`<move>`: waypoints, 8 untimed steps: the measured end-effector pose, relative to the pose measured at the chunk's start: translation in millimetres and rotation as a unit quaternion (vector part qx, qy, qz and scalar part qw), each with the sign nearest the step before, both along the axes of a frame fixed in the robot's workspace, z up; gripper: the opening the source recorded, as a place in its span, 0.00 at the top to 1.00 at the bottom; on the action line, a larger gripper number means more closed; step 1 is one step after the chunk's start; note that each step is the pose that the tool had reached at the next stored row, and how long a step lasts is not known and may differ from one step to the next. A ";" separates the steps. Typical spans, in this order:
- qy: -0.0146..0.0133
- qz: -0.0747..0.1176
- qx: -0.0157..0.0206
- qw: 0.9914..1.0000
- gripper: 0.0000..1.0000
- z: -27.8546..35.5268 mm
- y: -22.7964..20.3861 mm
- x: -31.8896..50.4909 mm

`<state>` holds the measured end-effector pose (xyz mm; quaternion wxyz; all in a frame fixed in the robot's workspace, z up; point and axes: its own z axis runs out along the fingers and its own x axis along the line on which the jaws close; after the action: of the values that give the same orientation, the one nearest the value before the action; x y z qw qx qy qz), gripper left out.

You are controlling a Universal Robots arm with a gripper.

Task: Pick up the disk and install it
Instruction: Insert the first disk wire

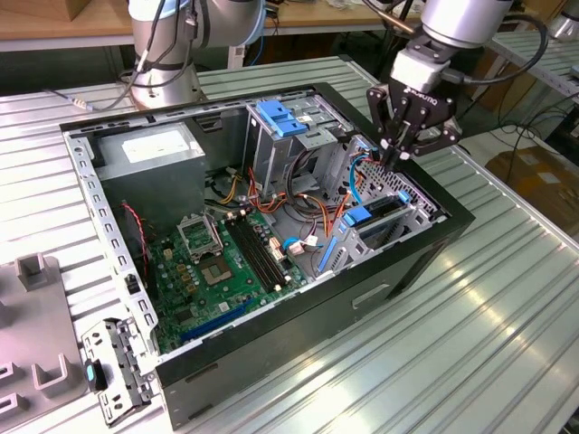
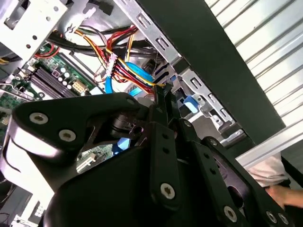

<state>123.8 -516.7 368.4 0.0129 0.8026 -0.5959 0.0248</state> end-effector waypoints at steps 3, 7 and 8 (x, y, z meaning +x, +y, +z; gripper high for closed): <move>0.000 -0.039 0.000 0.999 0.83 -1.2 0.1 -0.1; 0.000 -0.087 0.000 0.996 0.83 -2.6 0.1 0.0; 0.000 -0.091 0.000 0.996 0.83 -2.9 0.1 -0.1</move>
<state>123.7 -516.7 365.5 0.0151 0.7449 -0.6665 0.0235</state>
